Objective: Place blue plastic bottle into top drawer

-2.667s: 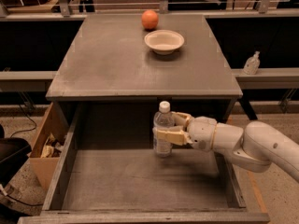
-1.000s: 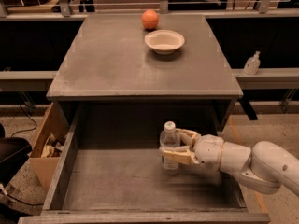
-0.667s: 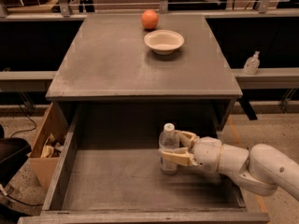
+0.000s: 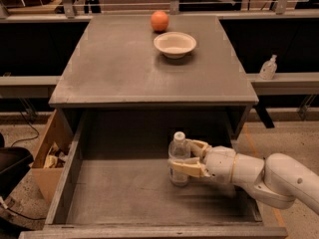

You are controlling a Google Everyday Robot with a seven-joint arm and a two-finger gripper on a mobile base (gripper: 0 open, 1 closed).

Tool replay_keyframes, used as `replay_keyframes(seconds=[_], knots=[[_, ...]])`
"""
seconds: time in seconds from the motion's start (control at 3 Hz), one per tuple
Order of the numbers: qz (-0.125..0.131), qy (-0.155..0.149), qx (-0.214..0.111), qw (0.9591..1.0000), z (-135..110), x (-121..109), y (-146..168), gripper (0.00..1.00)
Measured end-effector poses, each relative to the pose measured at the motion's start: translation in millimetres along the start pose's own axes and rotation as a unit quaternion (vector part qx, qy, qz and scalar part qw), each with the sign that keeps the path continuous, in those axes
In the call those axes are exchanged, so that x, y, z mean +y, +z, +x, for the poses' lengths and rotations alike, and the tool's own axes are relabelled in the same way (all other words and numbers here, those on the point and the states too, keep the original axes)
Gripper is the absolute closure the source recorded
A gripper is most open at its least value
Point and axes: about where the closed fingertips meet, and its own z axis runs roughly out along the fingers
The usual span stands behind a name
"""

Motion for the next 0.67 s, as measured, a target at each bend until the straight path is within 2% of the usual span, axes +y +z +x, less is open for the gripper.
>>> replay_keyframes(seconds=[0.67], knots=[[-0.004,-0.001,-0.001,1.0000,-1.2,1.9,3.0,0.14]])
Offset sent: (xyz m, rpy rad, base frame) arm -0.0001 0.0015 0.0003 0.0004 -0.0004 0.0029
